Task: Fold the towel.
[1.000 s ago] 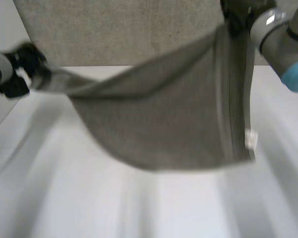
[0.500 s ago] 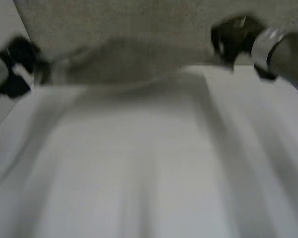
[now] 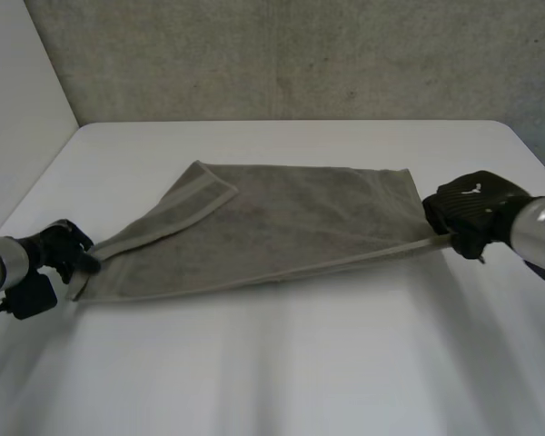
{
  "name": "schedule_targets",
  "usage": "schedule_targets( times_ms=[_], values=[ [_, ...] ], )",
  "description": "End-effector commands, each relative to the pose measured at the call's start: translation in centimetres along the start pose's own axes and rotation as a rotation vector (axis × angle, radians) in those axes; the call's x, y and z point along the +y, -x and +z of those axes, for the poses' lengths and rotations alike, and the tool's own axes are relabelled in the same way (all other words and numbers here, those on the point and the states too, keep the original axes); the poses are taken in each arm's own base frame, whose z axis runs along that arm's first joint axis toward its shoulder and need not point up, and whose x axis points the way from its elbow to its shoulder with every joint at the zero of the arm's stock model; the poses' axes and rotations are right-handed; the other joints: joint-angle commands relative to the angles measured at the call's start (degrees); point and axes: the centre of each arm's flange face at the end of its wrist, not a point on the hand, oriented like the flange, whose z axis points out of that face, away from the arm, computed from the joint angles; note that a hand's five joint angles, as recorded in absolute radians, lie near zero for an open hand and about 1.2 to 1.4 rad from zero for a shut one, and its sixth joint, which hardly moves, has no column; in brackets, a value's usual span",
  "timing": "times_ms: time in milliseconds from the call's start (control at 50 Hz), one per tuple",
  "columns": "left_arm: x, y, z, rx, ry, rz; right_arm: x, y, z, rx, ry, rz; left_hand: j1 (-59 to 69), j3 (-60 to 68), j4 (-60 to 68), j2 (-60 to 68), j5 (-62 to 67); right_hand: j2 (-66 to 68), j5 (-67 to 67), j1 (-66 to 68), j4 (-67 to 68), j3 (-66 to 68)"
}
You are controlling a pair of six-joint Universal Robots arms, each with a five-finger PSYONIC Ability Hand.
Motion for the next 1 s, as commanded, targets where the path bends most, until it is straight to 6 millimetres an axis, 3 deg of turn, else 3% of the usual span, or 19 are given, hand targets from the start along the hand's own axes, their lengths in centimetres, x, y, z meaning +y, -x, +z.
schedule_targets(
  times_ms=[20, 120, 220, 240, 260, 280, 300, 320, 340, 440, 520, 560, 680, 880, 1000],
  values=[
    [1.9, -0.4, -3.1, 0.053, 0.023, -0.009, 0.9, -0.5, -2.7, -0.018, -0.025, 0.012, 7.41, 3.45, 1.89, 3.92, 5.36, 4.28, 3.38, 3.73, 3.13, 3.18],
    [3.3, 0.0, -3.5, 0.059, 0.015, -0.001, 3.4, 0.6, -3.2, -0.053, 0.054, -0.072, 7.41, 3.45, 1.89, 3.92, 5.36, 4.28, 3.38, 3.73, 3.13, 3.18],
    [3.4, 0.8, -3.0, 0.053, -0.033, 0.034, 4.5, 1.6, -3.3, -0.087, 0.086, -0.133, 7.41, 3.45, 1.89, 3.92, 5.36, 4.28, 3.38, 3.73, 3.13, 3.18],
    [3.1, 1.3, -2.8, 0.044, -0.050, 0.046, 4.5, 1.6, -3.3, -0.087, 0.086, -0.133, -3.73, -7.68, -9.24, -7.22, -5.77, 4.28, 3.38, 3.73, 3.13, 3.18],
    [3.1, 1.3, -2.8, 0.044, -0.051, 0.046, 4.5, 1.6, -3.3, -0.088, 0.089, -0.141, -3.84, -7.80, -9.35, -7.33, -5.88, 4.28, 3.38, 3.73, 3.13, 3.18],
    [2.8, 1.7, -2.7, 0.034, -0.062, 0.055, 4.5, 1.5, -3.3, -0.083, 0.088, -0.140, -28.99, -32.94, -34.50, -32.48, -31.03, -23.47, -24.37, -24.02, -24.63, -24.58],
    [2.6, 1.9, -2.7, 0.026, -0.071, 0.072, 4.5, 1.5, -3.3, -0.083, 0.088, -0.140, -53.55, -57.51, -59.06, -57.04, -55.60, -23.75, -24.65, -24.29, -24.90, -24.85],
    [2.6, 1.9, -2.7, 0.026, -0.071, 0.072, 4.5, 1.2, -3.2, -0.076, 0.085, -0.136, -53.80, -57.75, -59.31, -57.29, -55.84, -57.55, -58.46, -58.10, -58.71, -58.66],
    [2.4, 1.8, -2.7, 0.027, -0.079, 0.096, 4.4, 0.9, -3.3, -0.065, 0.082, -0.135, -61.79, -65.75, -67.31, -65.28, -63.84, -65.72, -66.62, -66.27, -66.87, -66.82],
    [1.3, 0.9, -2.7, 0.052, -0.139, 0.167, 3.7, 0.4, -3.2, -0.039, 0.050, -0.072, -61.71, -65.66, -67.22, -65.20, -63.75, -65.72, -66.62, -66.27, -66.87, -66.82],
    [0.8, -1.6, -2.7, 0.131, -0.206, 0.237, 3.0, 0.1, -3.4, -0.008, 0.011, 0.003, -61.71, -65.66, -67.22, -65.20, -63.75, -65.72, -66.62, -66.27, -66.87, -66.82],
    [0.8, -4.4, -2.8, 0.223, -0.267, 0.303, 2.9, -0.1, -3.3, 0.021, -0.025, 0.049, -61.71, -65.66, -67.22, -65.20, -63.75, -65.72, -66.62, -66.27, -66.87, -66.82],
    [1.1, -6.9, -2.1, 0.310, -0.332, 0.390, 3.2, 0.0, -2.8, 0.047, -0.058, 0.081, -61.37, -65.33, -66.88, -64.86, -63.41, -65.72, -66.62, -66.27, -66.87, -66.82],
    [6.0, -10.4, 2.2, 0.380, -0.357, 0.787, 4.4, 1.3, -1.7, 0.066, -0.101, 0.071, -59.35, -63.31, -64.87, -62.84, -61.40, -65.72, -66.62, -66.27, -66.87, -66.82],
    [5.8, -10.4, 4.9, 0.296, -0.421, 0.844, 5.6, 2.1, -1.1, 0.042, -0.066, 0.088, -58.51, -62.47, -64.02, -62.00, -60.56, -65.72, -66.62, -66.27, -66.87, -66.82]
  ],
)
